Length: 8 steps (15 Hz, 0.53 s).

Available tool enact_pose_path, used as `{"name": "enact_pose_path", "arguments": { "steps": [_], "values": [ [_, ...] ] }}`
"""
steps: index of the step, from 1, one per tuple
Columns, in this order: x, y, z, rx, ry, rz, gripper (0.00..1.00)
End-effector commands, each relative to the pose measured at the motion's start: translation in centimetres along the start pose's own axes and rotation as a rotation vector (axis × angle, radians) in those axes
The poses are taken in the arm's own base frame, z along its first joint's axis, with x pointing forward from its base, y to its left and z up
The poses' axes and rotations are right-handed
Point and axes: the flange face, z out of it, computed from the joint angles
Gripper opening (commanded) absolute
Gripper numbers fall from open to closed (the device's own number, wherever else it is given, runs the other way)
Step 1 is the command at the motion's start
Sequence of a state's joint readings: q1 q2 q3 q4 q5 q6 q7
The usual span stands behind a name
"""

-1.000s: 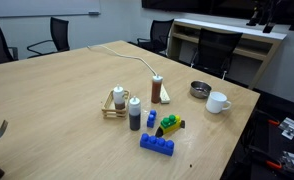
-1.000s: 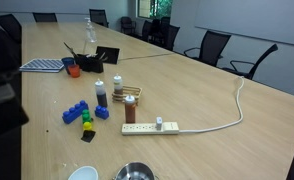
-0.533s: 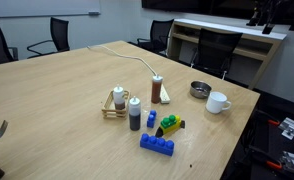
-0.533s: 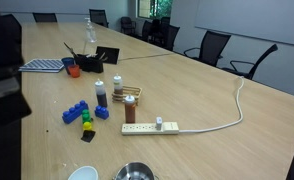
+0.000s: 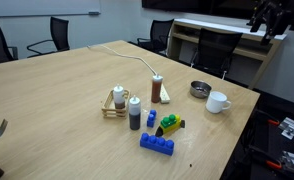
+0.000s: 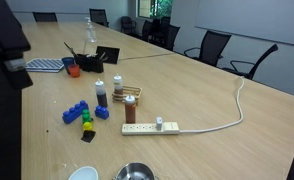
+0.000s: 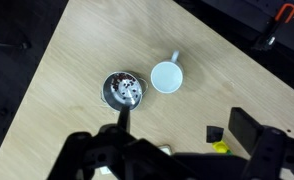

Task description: Move the larger blue toy slightly to the right

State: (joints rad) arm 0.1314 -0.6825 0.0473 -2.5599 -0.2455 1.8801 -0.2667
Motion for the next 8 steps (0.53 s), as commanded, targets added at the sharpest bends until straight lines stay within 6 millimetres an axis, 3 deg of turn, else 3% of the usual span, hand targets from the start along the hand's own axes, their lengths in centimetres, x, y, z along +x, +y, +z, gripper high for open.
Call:
{"name": "enact_pose_path", "arguments": {
  "steps": [1, 8],
  "values": [
    [-0.09, 0.23, -0.02, 0.004, 0.0, 0.005, 1.0],
    [-0.19, 0.46, 0.03, 0.008, 0.001, 0.011, 1.0]
  ]
}}
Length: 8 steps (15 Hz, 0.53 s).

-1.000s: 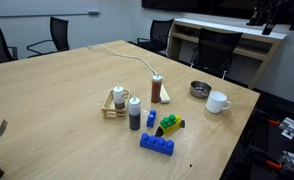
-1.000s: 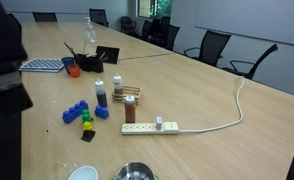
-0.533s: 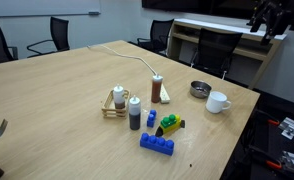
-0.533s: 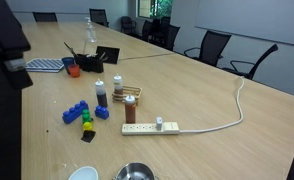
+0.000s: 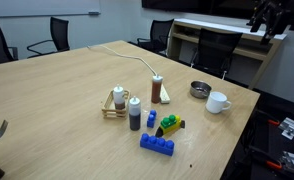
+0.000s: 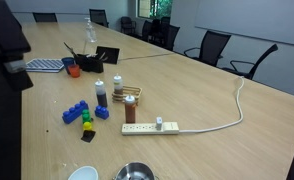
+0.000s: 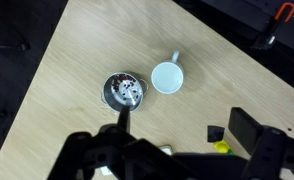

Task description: Move the larger blue toy slightly to the right

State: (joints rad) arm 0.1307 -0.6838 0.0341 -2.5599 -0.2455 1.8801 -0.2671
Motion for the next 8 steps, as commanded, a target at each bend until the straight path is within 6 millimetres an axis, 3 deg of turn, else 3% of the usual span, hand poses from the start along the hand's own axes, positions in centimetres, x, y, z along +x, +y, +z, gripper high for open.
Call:
{"name": "enact_pose_path", "arguments": {
  "steps": [1, 8],
  "values": [
    [0.7, -0.8, 0.1, 0.013, 0.005, -0.015, 1.0],
    [9.2, -9.8, 2.0, 0.044, 0.087, -0.002, 1.0]
  ]
}}
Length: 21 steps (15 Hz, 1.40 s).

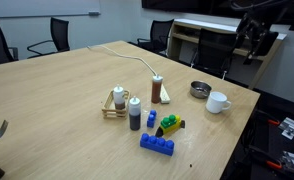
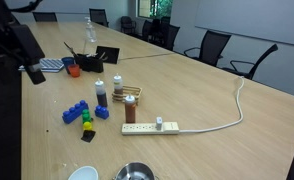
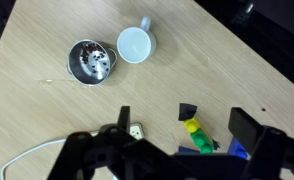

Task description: Move the larger blue toy slightly to the right

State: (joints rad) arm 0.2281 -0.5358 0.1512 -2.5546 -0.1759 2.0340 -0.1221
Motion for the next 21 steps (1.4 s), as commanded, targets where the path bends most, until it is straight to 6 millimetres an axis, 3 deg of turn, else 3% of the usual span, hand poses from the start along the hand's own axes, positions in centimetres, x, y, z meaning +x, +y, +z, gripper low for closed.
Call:
{"name": "enact_pose_path", "arguments": {
  "steps": [1, 5, 6, 8, 15, 21],
  "values": [
    [4.6, -2.2, 1.0, 0.057, 0.045, 0.103, 1.0],
    [8.5, -4.2, 2.1, 0.131, 0.068, 0.231, 1.0],
    [7.3, -4.1, 2.1, 0.105, 0.07, 0.19, 1.0],
    [8.3, -4.3, 2.6, 0.119, 0.059, 0.209, 1.0],
    [8.7, -4.4, 2.5, 0.122, 0.068, 0.213, 1.0],
    [11.7, -8.6, 3.6, 0.081, 0.116, 0.202, 1.0]
  ]
}}
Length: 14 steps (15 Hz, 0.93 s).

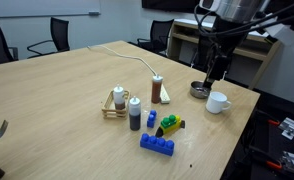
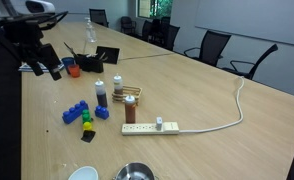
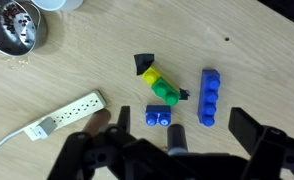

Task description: Move the larger blue toy slightly to the right

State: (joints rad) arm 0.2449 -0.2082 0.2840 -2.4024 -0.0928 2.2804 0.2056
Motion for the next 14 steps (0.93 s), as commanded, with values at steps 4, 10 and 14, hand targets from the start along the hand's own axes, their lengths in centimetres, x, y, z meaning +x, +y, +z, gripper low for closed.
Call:
{"name": "enact_pose_path", "arguments": {
  "steps": [4, 10, 14],
  "values": [
    [1.2, -3.8, 2.4, -0.03, 0.002, 0.001, 1.0],
    [1.4, -3.9, 2.6, -0.029, -0.002, 0.006, 1.0],
    [2.4, -5.2, 3.2, -0.048, 0.019, -0.04, 1.0]
  ]
}}
